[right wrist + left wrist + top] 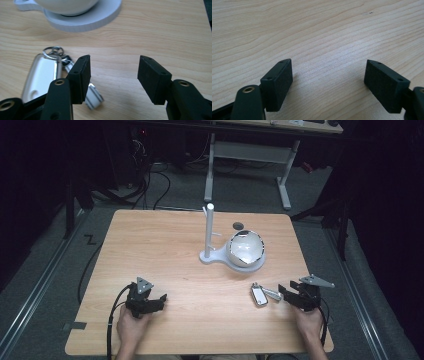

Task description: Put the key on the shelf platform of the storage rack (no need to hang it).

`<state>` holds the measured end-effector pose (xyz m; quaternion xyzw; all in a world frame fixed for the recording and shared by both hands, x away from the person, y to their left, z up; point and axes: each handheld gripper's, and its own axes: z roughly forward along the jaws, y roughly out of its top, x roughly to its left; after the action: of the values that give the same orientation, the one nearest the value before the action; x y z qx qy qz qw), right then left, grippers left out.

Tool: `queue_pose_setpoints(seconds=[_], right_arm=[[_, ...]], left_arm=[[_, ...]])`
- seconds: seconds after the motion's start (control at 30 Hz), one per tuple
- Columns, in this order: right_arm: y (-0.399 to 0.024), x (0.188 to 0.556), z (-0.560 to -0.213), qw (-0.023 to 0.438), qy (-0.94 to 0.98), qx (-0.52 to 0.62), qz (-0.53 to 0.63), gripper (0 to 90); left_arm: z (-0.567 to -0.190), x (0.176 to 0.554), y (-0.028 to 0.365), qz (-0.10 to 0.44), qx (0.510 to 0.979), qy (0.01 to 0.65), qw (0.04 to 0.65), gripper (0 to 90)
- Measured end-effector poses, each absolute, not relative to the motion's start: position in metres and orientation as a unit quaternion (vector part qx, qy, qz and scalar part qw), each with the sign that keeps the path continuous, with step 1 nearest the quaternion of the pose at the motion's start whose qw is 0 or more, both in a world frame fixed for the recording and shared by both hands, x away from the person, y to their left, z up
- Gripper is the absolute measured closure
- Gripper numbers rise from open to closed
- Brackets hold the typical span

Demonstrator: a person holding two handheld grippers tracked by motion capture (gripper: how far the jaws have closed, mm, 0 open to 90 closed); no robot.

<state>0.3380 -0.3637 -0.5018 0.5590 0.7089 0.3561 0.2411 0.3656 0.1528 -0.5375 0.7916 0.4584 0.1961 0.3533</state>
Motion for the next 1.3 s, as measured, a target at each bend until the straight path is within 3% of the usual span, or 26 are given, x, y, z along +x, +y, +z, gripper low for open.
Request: queue_pose_setpoints(seconds=[0.57,1.3], right_arm=[[-0.329,0.324,-0.492,0.222,0.729,0.521,0.385,43.1],[-0.291,0.326,-0.504,0.219,0.762,0.488,0.365,39.8]], left_arm=[[-0.538,0.366,0.153,0.196,0.792,0.458,0.353,23.2],[-0.538,0.366,0.153,0.196,0.791,0.459,0.354,23.2]])
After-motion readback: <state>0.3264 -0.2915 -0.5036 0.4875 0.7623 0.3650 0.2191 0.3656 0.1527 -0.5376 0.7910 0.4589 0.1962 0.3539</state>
